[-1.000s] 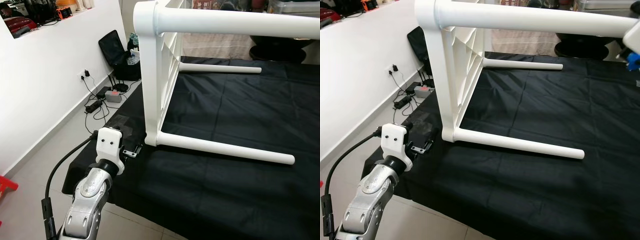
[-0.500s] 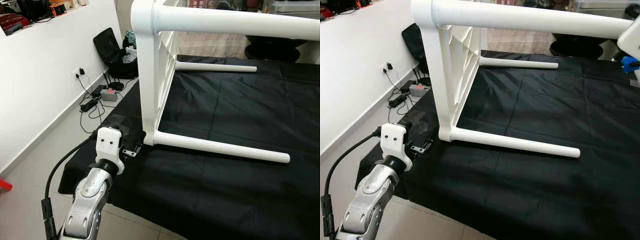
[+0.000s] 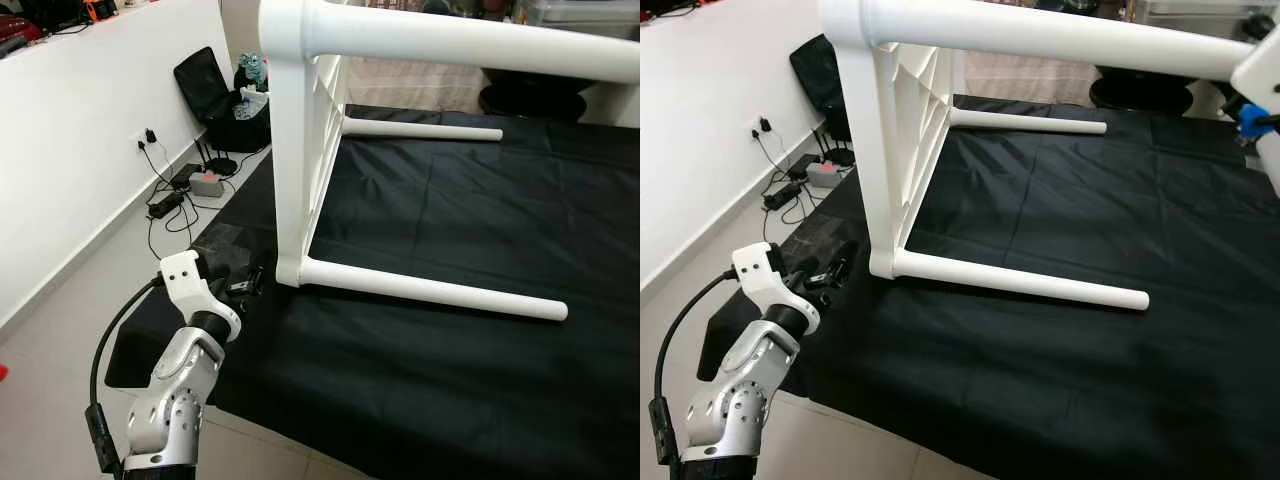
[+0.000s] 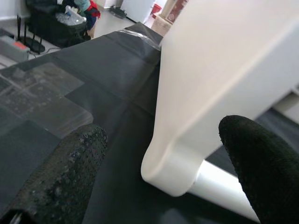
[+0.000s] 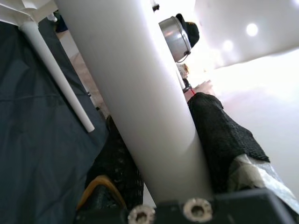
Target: Building children table
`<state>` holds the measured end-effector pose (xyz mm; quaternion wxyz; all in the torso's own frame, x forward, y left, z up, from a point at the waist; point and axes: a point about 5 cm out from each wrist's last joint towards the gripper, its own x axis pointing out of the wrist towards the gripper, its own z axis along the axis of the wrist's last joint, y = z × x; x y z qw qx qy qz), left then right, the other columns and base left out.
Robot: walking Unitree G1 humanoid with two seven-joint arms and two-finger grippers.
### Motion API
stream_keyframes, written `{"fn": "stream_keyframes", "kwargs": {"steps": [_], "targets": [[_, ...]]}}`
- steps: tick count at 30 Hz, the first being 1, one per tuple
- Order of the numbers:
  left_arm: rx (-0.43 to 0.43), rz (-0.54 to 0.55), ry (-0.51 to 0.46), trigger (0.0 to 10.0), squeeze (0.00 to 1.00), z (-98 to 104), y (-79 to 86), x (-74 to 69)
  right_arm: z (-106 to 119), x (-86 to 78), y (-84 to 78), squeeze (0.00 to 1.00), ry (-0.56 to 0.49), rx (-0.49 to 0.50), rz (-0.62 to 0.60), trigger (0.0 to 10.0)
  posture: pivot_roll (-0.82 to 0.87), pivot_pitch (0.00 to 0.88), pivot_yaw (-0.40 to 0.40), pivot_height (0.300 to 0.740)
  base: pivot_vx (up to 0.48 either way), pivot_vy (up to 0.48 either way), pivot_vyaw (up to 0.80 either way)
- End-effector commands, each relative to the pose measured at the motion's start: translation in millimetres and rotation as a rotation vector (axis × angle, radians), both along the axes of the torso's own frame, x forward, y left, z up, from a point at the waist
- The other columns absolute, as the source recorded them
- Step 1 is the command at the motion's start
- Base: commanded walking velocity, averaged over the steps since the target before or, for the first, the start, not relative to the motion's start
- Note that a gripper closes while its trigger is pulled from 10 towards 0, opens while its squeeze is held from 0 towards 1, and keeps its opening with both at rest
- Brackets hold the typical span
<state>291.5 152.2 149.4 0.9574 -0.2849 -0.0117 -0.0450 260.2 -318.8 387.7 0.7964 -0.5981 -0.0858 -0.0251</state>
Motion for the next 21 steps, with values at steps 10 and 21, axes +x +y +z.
{"fn": "stream_keyframes", "kwargs": {"steps": [10,21], "targets": [[-0.093,0.018,0.057,10.0,0.0,-5,6.6,2.9,-21,7.2,-19.8,0.0,0.031,0.387,-0.011,10.0,-0.08,0.071,0.004,0.74,0.0,0.0,0.0],[-0.133,0.035,0.074,10.0,0.0,-5,12.0,4.2,-17,6.7,-28.7,0.0,-0.004,0.557,-0.041,10.0,-0.08,0.076,0.005,0.74,0.0,0.0,0.0]]}}
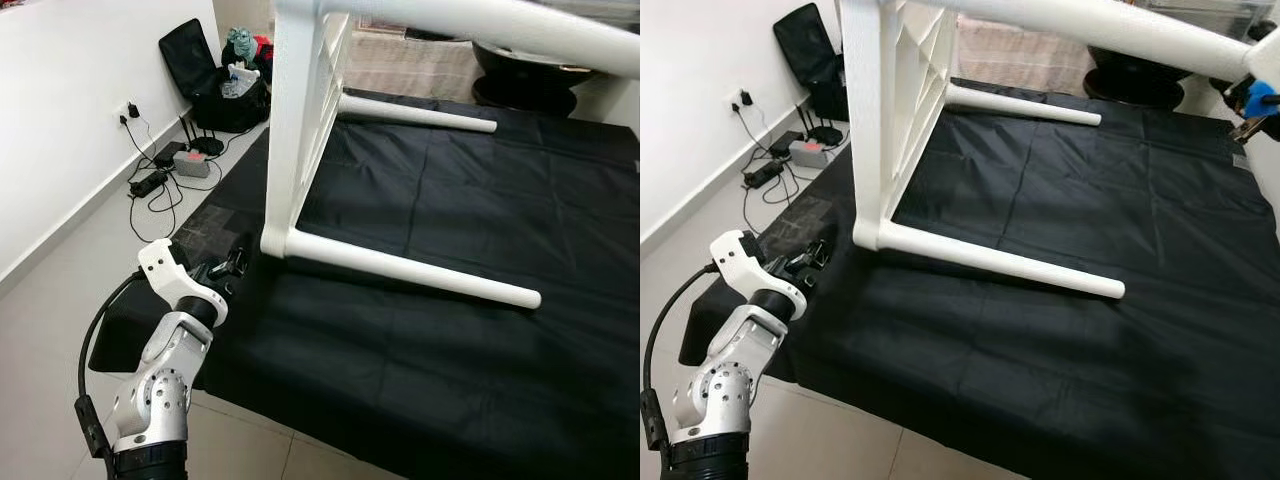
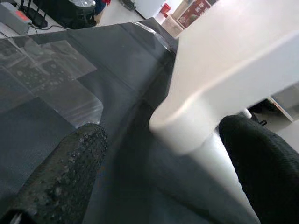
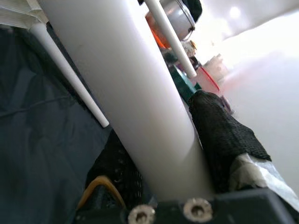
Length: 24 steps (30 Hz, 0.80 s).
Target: Building children table
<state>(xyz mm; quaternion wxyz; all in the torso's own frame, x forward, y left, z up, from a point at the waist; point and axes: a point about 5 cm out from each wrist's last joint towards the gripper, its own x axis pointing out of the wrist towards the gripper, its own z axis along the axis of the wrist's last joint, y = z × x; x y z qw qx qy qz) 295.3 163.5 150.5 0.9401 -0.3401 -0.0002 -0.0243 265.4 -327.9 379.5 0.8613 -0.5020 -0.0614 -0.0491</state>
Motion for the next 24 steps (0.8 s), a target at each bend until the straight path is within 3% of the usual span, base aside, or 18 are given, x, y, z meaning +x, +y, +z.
{"fn": "stream_keyframes", "kwargs": {"steps": [1,10,16,18,19,21,24], "targets": [[-0.023,0.006,0.036,10.0,0.0,-6,1.9,0.8,-7,1.2,-19.2,0.0,-0.033,0.324,0.004,10.0,-0.08,0.076,0.006,0.74,0.0,0.0,0.0],[-0.034,0.026,0.029,10.0,0.0,-3,9.8,6.2,-5,0.3,-16.6,0.0,-0.038,0.338,0.017,10.0,-0.09,0.078,0.005,0.74,0.0,0.0,0.0],[-0.04,0.039,0.002,10.0,0.0,4,19.6,17.7,-4,-0.1,-15.1,0.0,-0.039,0.342,0.019,10.0,-0.09,0.08,0.003,0.74,0.0,0.0,0.0],[-0.045,-0.007,-0.061,10.0,0.0,17,23.5,38.3,-3,0.0,-11.3,0.0,-0.039,0.347,0.031,10.0,-0.1,0.079,0.002,0.74,0.0,0.0,0.0],[-0.045,-0.007,-0.061,10.0,0.0,17,23.5,38.3,-3,0.0,-11.3,0.0,-0.039,0.347,0.031,10.0,-0.1,0.079,0.002,0.74,0.0,0.0,0.0],[-0.034,-0.088,-0.124,10.0,0.0,33,15.3,53.9,-2,0.3,-7.3,0.0,-0.037,0.351,0.048,10.0,-0.1,0.083,-0.001,0.74,0.0,0.0,0.0],[-0.022,-0.123,-0.144,10.0,0.0,39,9.7,59.0,-2,0.4,-5.7,0.0,-0.036,0.354,0.055,10.0,-0.1,0.083,-0.001,0.74,0.0,0.0,0.0]]}}
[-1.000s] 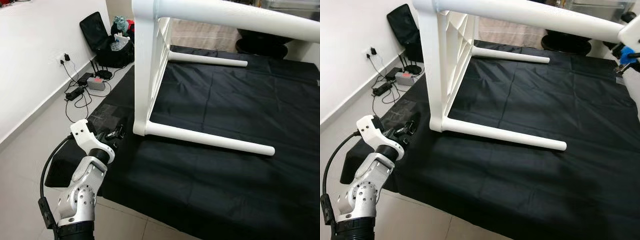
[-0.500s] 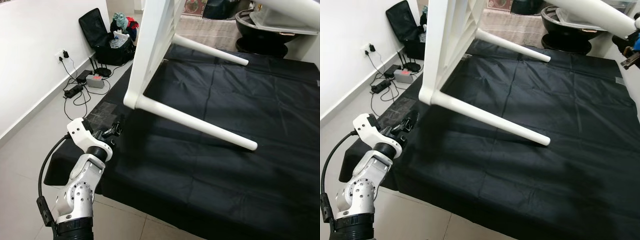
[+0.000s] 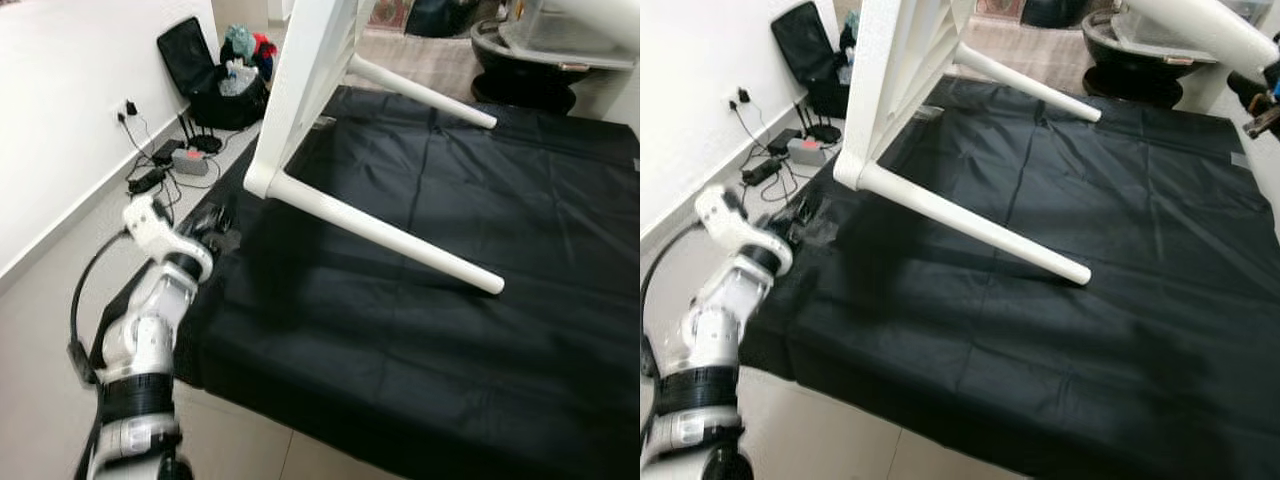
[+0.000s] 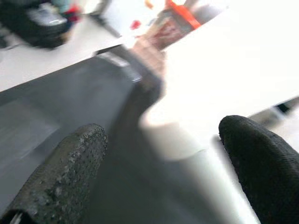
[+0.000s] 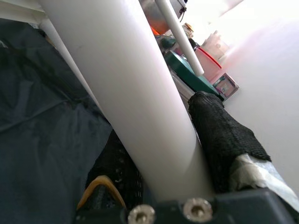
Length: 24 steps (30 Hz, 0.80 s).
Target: Building children table
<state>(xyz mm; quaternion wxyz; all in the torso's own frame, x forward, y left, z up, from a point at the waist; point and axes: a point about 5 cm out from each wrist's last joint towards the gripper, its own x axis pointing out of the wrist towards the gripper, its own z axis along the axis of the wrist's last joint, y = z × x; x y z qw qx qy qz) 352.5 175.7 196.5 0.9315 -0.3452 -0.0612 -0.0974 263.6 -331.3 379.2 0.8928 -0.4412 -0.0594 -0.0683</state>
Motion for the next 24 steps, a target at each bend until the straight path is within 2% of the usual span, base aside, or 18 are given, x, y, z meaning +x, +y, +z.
{"fn": "stream_keyframes", "kwargs": {"steps": [1,3,6,15,24], "targets": [[0.0,-0.027,0.02,10.0,0.0,-7,-2.6,1.8,-1,2.2,-2.3,0.0,-0.027,0.214,0.079,10.0,-0.1,0.083,-0.001,0.74,0.0,0.0,0.0],[0.005,-0.088,0.003,10.0,0.0,0,-13.6,10.3,0,2.0,0.1,0.0,-0.03,0.216,0.088,10.0,-0.1,0.085,-0.004,0.74,0.0,0.0,0.0],[-0.019,-0.119,0.01,10.0,0.0,0,-18.3,15.1,1,1.6,1.9,0.0,-0.032,0.218,0.095,10.0,-0.1,0.088,-0.002,0.74,0.0,0.0,0.0],[-0.119,-0.119,0.074,10.0,0.0,-15,-15.1,29.8,4,1.1,6.9,0.0,-0.034,0.219,0.11,10.0,-0.1,0.09,-0.005,0.74,0.0,0.0,0.0],[-0.138,-0.128,0.071,10.0,0.0,-15,-14.1,37.1,4,-0.7,9.8,0.0,-0.027,0.218,0.118,10.0,-0.11,0.092,-0.006,0.74,0.0,0.0,0.0]]}}
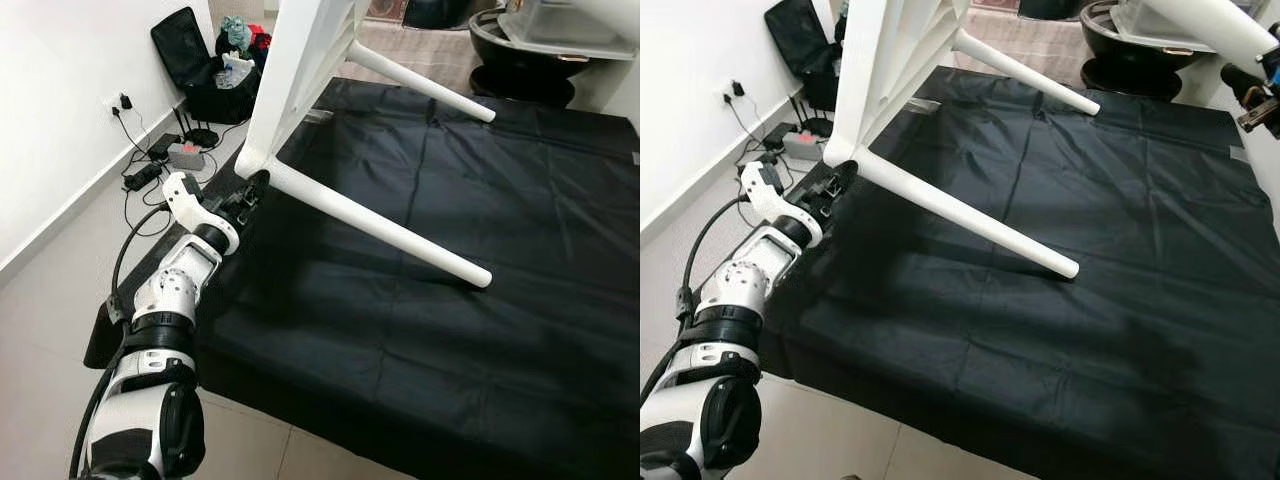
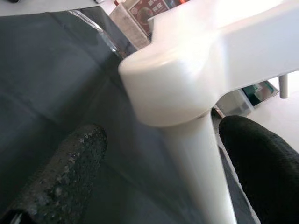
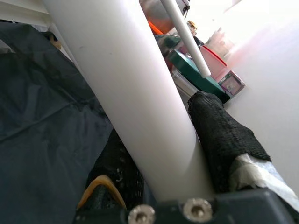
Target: Building children table
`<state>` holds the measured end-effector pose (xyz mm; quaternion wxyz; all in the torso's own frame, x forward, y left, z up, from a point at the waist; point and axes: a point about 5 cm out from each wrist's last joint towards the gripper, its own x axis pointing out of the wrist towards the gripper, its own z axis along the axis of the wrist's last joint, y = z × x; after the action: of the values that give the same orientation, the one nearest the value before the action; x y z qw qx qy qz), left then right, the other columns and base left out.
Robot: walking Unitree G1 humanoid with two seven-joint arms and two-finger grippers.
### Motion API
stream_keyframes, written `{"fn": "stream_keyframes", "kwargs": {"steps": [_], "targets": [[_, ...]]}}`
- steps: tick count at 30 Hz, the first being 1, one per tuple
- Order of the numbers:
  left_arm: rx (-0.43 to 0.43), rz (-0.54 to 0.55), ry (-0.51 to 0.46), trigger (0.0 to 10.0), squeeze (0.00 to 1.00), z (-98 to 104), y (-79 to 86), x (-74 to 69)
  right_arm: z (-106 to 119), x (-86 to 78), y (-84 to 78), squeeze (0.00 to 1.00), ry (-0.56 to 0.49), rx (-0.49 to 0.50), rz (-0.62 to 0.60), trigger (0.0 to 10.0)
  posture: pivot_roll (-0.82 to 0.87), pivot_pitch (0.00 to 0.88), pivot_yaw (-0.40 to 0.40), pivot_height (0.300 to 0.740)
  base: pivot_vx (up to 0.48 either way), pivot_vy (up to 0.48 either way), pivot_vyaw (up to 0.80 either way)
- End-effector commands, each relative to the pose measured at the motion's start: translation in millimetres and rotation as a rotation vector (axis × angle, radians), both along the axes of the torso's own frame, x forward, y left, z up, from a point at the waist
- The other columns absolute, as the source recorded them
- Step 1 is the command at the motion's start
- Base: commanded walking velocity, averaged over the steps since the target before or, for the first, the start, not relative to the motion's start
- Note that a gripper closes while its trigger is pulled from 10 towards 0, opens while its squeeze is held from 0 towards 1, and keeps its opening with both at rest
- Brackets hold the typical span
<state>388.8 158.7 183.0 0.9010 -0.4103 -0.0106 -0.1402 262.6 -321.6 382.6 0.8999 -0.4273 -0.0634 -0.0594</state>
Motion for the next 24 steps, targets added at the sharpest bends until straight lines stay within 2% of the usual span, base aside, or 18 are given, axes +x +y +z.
{"fn": "stream_keyframes", "kwargs": {"steps": [1,17,24], "targets": [[-0.012,-0.001,-0.004,10.0,0.0,-1,2.6,1.2,1,0.1,0.3,0.0,-0.026,0.188,0.096,10.0,-0.11,0.092,-0.006,0.74,0.0,0.0,0.0],[-0.021,-0.027,-0.03,10.0,0.0,7,3.9,11.1,3,-0.4,8.0,0.0,-0.024,0.183,0.13,10.0,-0.13,0.092,-0.007,0.74,0.0,0.0,0.0],[-0.026,0.016,-0.024,10.0,0.0,20,14.9,19.6,12,-5.5,13.3,0.0,-0.035,0.171,0.153,10.0,-0.18,0.113,0.004,0.74,0.0,0.0,0.0]]}}
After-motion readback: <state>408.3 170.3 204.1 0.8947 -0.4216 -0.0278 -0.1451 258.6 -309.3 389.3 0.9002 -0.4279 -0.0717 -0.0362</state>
